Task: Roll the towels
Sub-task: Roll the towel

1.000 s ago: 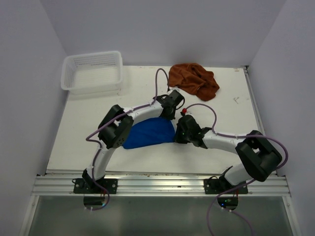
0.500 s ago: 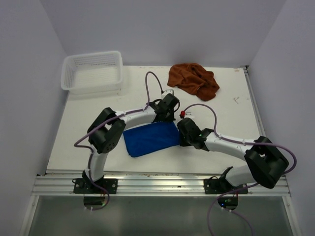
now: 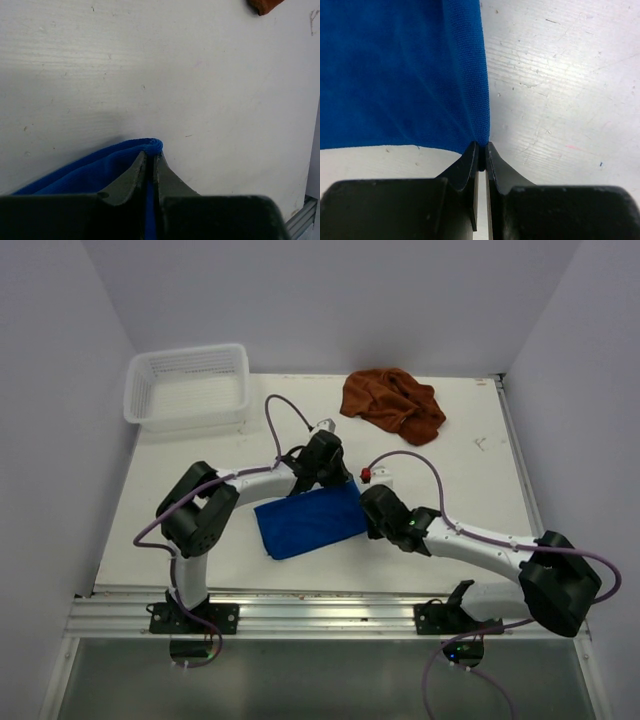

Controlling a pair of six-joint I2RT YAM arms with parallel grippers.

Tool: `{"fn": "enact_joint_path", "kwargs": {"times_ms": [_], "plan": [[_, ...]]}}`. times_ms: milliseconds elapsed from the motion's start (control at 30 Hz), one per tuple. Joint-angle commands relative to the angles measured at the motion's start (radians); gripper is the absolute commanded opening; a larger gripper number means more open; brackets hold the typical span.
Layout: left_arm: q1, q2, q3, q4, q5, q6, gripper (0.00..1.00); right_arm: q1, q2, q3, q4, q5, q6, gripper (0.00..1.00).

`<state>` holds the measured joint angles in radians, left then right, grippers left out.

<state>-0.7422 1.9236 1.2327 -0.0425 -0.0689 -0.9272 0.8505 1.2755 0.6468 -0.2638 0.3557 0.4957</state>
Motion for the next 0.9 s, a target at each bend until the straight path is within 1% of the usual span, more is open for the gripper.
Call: {"fn": "enact_joint_path", "kwargs": {"times_ms": [0,200,333,500,700,800,867], "plan": [[0.035,-0.029,-0.027,0.148,-0.029,-0.030,0.00,0.028,-0.028,0.011,-0.117,0.072,-0.074,0.00],[0.059,-0.048,-0.056,0.184,-0.011,-0.035,0.00,0.056,0.021,0.037,-0.163,0.107,-0.069,0.00],[0.072,-0.055,-0.070,0.204,0.004,-0.029,0.00,0.117,0.061,0.077,-0.190,0.179,-0.065,0.00],[0.078,-0.054,-0.091,0.223,0.009,-0.030,0.00,0.165,0.137,0.119,-0.230,0.238,-0.043,0.00],[0.098,-0.051,-0.114,0.236,0.023,-0.033,0.00,0.226,0.214,0.204,-0.328,0.343,0.003,0.00],[0.104,-0.058,-0.128,0.248,0.029,-0.030,0.00,0.251,0.275,0.261,-0.419,0.396,0.023,0.00],[0.106,-0.060,-0.139,0.254,0.029,-0.027,0.00,0.269,0.315,0.280,-0.434,0.407,0.024,0.00]]}}
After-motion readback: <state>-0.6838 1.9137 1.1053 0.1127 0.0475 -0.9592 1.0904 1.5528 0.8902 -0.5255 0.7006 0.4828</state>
